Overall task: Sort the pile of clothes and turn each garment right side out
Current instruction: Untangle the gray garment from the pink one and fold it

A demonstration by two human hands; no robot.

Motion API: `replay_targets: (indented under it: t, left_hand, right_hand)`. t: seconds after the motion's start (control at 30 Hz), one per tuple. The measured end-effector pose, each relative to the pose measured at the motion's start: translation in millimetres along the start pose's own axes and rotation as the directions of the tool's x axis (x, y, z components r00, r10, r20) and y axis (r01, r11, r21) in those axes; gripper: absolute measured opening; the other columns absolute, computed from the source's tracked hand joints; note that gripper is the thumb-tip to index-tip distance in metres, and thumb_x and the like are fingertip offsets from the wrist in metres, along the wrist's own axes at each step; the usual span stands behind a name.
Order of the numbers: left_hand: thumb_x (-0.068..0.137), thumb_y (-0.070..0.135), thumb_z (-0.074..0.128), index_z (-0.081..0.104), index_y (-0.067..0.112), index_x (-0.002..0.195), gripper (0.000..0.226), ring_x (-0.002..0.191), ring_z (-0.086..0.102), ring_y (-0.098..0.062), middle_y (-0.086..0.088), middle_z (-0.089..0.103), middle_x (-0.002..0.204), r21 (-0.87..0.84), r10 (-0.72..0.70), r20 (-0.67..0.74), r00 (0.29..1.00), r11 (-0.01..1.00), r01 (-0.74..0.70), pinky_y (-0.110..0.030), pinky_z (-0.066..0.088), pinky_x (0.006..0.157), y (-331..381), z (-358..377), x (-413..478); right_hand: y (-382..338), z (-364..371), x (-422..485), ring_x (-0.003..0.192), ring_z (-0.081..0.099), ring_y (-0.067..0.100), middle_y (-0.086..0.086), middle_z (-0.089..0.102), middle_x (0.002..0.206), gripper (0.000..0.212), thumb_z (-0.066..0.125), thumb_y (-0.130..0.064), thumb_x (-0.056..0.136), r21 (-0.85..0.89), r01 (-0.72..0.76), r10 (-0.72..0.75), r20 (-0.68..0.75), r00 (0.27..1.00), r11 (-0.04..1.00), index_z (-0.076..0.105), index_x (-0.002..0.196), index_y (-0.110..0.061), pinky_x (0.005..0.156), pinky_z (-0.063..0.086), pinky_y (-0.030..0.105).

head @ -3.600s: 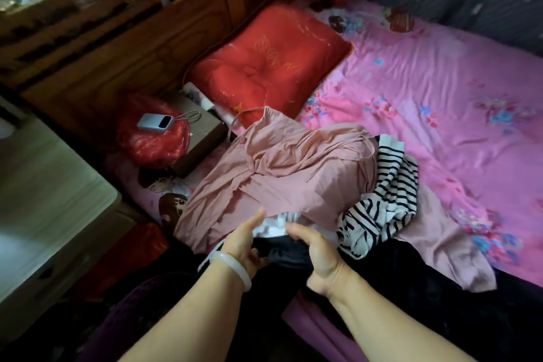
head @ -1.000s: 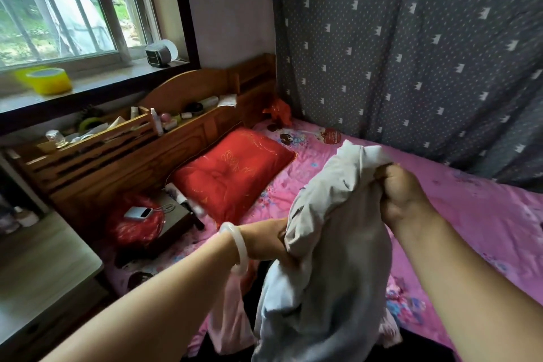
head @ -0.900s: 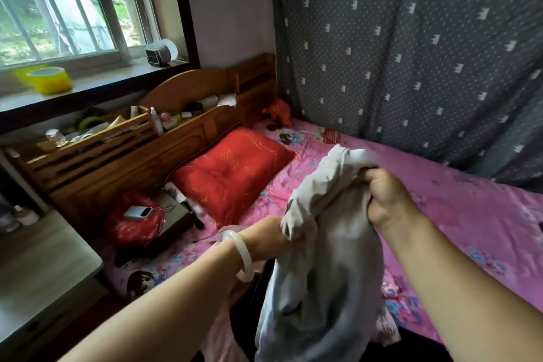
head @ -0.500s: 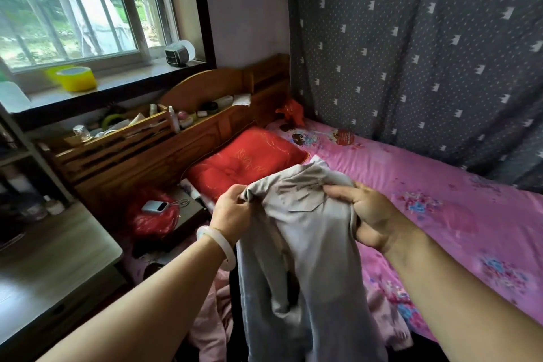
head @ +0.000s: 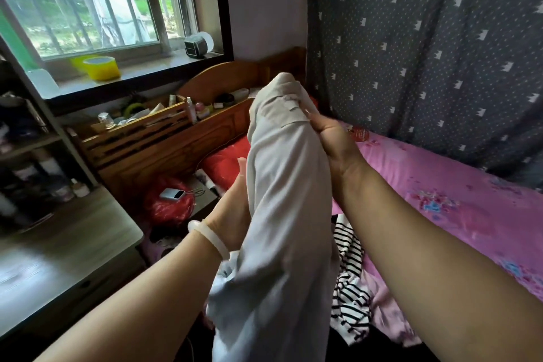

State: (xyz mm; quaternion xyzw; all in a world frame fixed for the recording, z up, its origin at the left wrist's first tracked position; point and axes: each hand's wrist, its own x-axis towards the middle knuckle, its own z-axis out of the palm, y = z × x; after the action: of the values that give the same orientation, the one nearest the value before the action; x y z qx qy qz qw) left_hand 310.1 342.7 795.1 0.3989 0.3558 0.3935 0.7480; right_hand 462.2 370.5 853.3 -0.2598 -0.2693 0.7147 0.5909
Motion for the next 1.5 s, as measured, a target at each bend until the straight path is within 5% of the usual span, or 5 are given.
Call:
replay_targets:
  t: [0.63,0.83,1.0,1.37,1.5]
  left_hand:
    - [0.091,0.007,0.056,0.067,0.004,0.098,0.014,0.087,0.067,-0.026,-0.014,0.073,0.087,-0.027,-0.005,-0.309,0.951,1.0,-0.004,-0.037,0.054,0.078,-5,-74,-18]
    - [0.092,0.016,0.057,0.067,0.005,0.109,0.023,0.095,0.068,-0.033,-0.019,0.072,0.1,-0.057,-0.1,-0.446,0.89,0.995,0.084,-0.043,0.054,0.082,-6,-79,-11]
    - [0.096,0.018,0.051,0.066,0.003,0.101,0.021,0.083,0.067,-0.027,-0.017,0.072,0.083,-0.061,-0.16,-0.333,0.929,0.987,0.148,-0.038,0.053,0.075,-2,-72,-12]
    - [0.05,0.057,0.083,0.068,0.003,0.082,0.064,0.069,0.054,-0.018,-0.009,0.06,0.074,0.519,0.107,-0.351,0.93,0.849,0.098,-0.029,0.042,0.061,-7,-123,-17]
    - [0.044,0.048,0.086,0.034,0.015,0.145,0.118,0.118,0.051,-0.014,-0.009,0.046,0.14,0.521,-0.131,-0.219,0.967,0.822,0.23,-0.028,0.043,0.098,-23,-148,-34]
  right_hand:
    - [21,-21,22,0.104,0.067,0.015,0.005,0.068,0.12,0.036,0.052,-0.009,0.095,-0.448,-0.017,-0.002,-0.041,0.999,0.894,0.055,0.13,-0.009,0.087,0.055,0.026]
    - [39,-10,10,0.13,0.038,0.015,0.006,0.036,0.141,0.078,0.074,-0.042,0.079,-0.97,0.213,-0.497,0.13,0.858,0.115,0.035,0.145,-0.035,0.109,0.031,0.024]
    - [75,0,0,0.144,0.006,0.001,-0.015,0.009,0.158,0.125,0.084,-0.049,0.061,-0.933,0.307,0.288,0.246,0.925,-0.188,0.001,0.152,-0.035,0.12,0.008,0.024]
    - [128,-30,9,0.076,0.062,0.01,0.0,0.073,0.088,0.05,0.078,-0.025,0.046,-0.988,-0.026,0.152,-0.003,0.988,0.15,0.072,0.093,-0.007,0.081,0.055,0.045]
    - [118,-38,19,0.09,0.068,0.022,0.009,0.074,0.098,0.035,0.081,-0.015,0.065,-0.958,-0.191,-0.005,-0.197,0.98,0.215,0.073,0.096,-0.001,0.088,0.054,0.041]
